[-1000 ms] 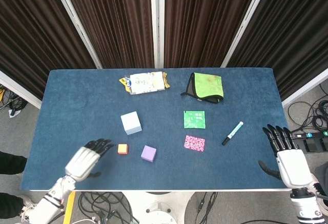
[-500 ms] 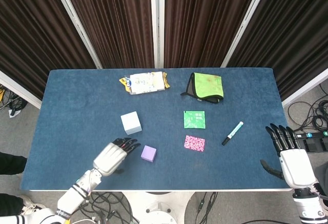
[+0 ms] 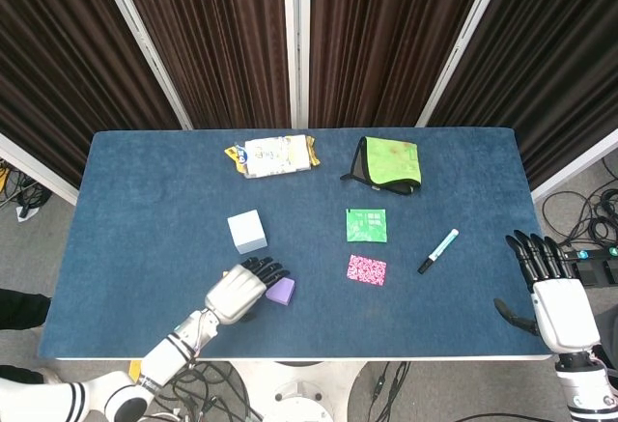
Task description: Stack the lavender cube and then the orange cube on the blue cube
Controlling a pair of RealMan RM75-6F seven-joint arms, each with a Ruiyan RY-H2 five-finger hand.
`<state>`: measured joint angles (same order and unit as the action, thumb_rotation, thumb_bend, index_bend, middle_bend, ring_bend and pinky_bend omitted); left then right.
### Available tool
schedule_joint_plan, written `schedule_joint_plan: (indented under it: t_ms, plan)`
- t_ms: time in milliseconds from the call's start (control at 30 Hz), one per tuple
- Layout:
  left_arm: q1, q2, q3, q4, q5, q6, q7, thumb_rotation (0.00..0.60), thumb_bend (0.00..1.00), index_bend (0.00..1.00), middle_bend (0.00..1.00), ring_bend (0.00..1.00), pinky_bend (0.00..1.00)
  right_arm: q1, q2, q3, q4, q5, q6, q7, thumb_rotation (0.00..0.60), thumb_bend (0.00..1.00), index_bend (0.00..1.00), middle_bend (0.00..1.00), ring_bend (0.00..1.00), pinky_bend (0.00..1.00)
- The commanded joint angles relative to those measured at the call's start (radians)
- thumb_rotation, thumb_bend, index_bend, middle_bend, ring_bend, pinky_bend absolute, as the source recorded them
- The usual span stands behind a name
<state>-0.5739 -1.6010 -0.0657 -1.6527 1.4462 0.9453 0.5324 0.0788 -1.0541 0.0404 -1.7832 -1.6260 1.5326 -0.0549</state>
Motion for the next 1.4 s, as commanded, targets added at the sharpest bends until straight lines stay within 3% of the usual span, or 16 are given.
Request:
schedule_joint_plan:
  t_ms: [33,600,1400]
  plan:
    - [-0.014,-0.015,-0.002,0.013,-0.011,-0.010,0.003,0.600,0.15,0.21,0.28,0.17,0.26,0.000,0.000,0.001,0.000,0.001,0.000,0.002,0.600,0.13,0.02,0.05,0.00,0.00]
    - [-0.091,-0.080,0.001,0.113,-0.044,-0.049,0.040,0.600,0.21,0.25,0.34,0.17,0.26,0.003,0.013,0.013,-0.002,0.022,-0.004,0.026,0.600,0.13,0.02,0.05,0.00,0.00]
    - [-0.110,-0.123,0.008,0.155,-0.057,0.010,0.012,0.600,0.29,0.34,0.51,0.24,0.29,0.003,0.012,0.014,0.003,0.026,-0.006,0.031,0.600,0.13,0.02,0.05,0.00,0.00]
